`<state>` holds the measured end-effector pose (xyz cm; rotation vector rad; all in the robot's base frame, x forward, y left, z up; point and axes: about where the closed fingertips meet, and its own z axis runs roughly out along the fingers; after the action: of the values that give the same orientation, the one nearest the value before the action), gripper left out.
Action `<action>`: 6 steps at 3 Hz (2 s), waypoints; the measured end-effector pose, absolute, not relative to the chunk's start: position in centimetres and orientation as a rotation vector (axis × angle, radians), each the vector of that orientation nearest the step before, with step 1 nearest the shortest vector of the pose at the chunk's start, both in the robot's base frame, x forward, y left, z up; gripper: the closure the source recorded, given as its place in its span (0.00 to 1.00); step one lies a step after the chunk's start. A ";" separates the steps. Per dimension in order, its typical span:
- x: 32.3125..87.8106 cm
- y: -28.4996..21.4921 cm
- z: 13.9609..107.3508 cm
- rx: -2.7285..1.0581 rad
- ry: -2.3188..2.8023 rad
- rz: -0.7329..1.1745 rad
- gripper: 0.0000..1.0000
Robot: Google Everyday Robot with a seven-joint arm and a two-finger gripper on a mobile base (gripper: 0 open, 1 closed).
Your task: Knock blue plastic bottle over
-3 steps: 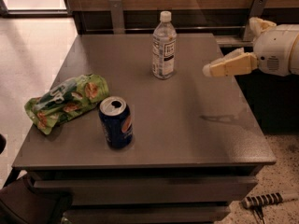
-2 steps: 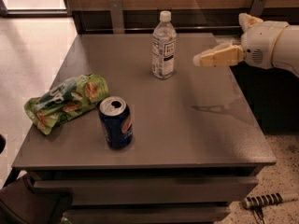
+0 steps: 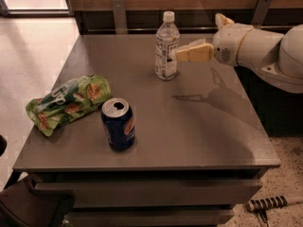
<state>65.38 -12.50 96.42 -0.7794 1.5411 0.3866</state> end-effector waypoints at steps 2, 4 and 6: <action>70.5 -5.9 93.2 -0.709 1.429 0.512 0.00; 71.0 -5.0 92.9 -0.706 1.418 0.530 0.33; 70.9 -4.5 93.0 -0.711 1.414 0.536 0.78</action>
Offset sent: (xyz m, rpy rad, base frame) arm 0.0775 0.0825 -0.0474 0.2217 -0.0724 0.0678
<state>70.95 -4.54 92.95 -0.7112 1.4145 0.5360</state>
